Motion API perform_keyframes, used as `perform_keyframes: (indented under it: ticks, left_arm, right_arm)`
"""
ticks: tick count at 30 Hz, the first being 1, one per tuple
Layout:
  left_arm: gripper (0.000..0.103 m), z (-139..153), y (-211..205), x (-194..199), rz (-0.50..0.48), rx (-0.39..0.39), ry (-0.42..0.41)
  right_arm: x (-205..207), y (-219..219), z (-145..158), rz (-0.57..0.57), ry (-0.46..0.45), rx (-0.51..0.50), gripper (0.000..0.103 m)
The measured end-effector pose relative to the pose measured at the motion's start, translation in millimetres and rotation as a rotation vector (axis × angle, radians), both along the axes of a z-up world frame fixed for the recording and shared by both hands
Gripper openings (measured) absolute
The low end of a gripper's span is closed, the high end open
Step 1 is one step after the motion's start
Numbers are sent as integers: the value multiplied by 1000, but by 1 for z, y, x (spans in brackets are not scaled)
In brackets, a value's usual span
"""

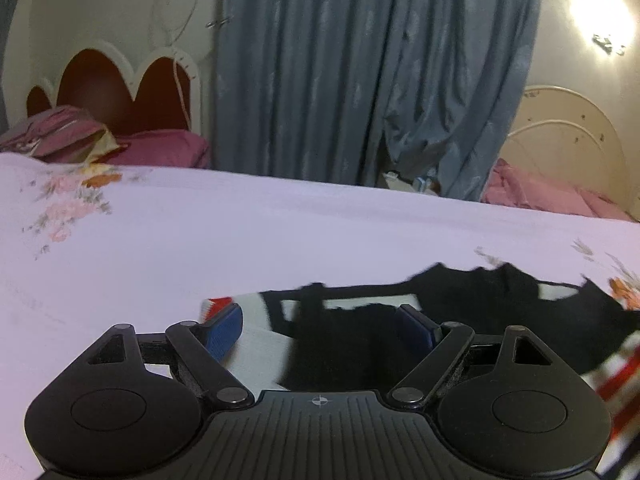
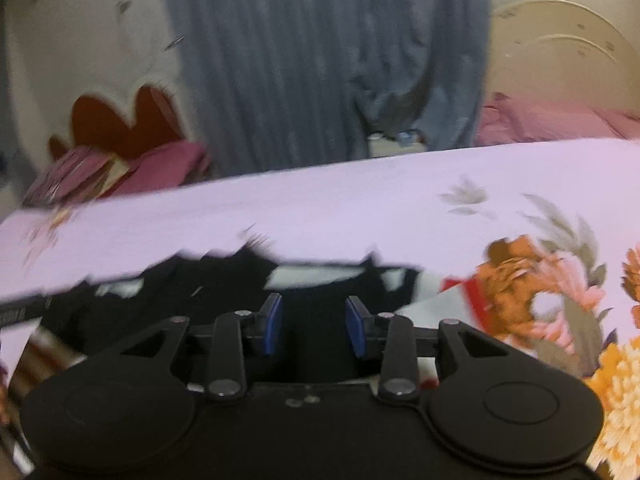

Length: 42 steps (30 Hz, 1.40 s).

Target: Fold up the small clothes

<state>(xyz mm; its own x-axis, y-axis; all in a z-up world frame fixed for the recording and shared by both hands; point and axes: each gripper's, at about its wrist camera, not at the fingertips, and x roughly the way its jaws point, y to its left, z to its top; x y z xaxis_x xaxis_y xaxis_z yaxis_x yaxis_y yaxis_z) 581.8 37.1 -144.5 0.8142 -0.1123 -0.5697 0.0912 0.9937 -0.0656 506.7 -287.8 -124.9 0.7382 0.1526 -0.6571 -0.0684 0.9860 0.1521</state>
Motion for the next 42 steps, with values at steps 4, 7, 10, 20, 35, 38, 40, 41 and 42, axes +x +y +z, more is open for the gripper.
perform_keyframes:
  ticks: [4, 7, 10, 20, 35, 38, 40, 41, 42]
  left_arm:
    - [83, 9, -20, -20, -71, -6, -4]
    - [83, 6, -36, -34, -125, -13, 14]
    - [83, -10, -49, -41, -173, 23, 47]
    - [83, -29, -2, -58, -114, 43, 67]
    - [83, -31, -15, -111, -132, 17, 118]
    - [83, -30, -13, -115, -141, 47, 119]
    - [83, -26, -12, -114, -132, 50, 136]
    - [83, -24, -12, -115, -122, 49, 143]
    - [83, -23, -11, -116, -115, 50, 147]
  right_arm:
    - [-11, 35, -9, 96, 27, -46, 34]
    - [-16, 52, -15, 139, 38, -63, 33]
    - [-18, 62, -22, 144, 49, -88, 32]
    - [-29, -4, -30, 6, 41, -160, 28]
    - [-83, 79, -31, 207, 18, -134, 35]
    - [-88, 67, -33, 203, 6, -148, 36]
    - [-90, 63, -32, 197, 7, -163, 36]
    - [-91, 61, -31, 196, 9, -170, 36]
    - [-91, 59, -29, 191, 13, -168, 36]
